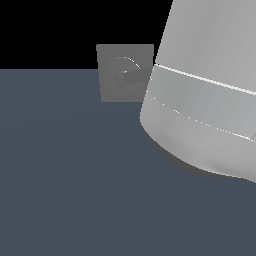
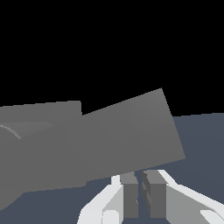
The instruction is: Turn on the faucet by rotating a designated handle.
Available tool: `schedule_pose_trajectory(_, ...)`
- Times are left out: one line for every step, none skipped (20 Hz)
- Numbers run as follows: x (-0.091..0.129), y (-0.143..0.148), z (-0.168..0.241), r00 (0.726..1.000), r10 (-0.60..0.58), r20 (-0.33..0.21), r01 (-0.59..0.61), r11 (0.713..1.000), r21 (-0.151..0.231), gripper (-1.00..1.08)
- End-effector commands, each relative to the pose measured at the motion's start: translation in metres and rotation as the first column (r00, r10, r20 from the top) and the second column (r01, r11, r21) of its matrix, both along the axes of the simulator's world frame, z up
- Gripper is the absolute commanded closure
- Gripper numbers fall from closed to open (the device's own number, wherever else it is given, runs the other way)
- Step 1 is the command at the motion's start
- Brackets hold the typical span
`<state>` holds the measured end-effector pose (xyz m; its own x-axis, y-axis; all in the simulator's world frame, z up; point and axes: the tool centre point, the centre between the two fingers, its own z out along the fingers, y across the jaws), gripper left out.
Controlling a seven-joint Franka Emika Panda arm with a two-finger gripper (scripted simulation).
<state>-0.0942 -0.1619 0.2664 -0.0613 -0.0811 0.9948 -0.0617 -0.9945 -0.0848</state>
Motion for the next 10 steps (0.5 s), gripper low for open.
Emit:
schedule_pose_trajectory(0.004,0.001,0.003,0.998,0.018,-0.063,-0.020,1.000,-0.020,1.08)
schedule_pose_trajectory(0.004,0.000,0.006,0.998,0.018,-0.063,-0.020,1.000,-0.021,1.08)
schedule_pose_trajectory(0.004,-0.001,0.010,0.998,0.019,-0.062,-0.020,1.000,-0.023,1.08)
schedule_pose_trajectory(0.004,-0.001,0.013,0.998,0.019,-0.062,-0.020,0.999,-0.024,1.08)
schedule_pose_trajectory(0.004,-0.002,0.017,0.998,0.019,-0.061,-0.020,0.999,-0.026,1.08)
schedule_pose_trajectory(0.004,-0.003,0.020,0.998,0.019,-0.061,-0.021,0.999,-0.028,1.08)
schedule_pose_trajectory(0.004,-0.003,0.024,0.998,0.019,-0.060,-0.021,0.999,-0.029,1.08)
schedule_pose_trajectory(0.004,-0.004,0.027,0.998,0.019,-0.060,-0.021,0.999,-0.031,1.08)
schedule_pose_trajectory(0.004,-0.005,0.030,0.998,0.019,-0.059,-0.021,0.999,-0.032,1.08)
schedule_pose_trajectory(0.004,-0.005,0.030,0.998,0.019,-0.059,-0.021,0.999,-0.032,1.08)
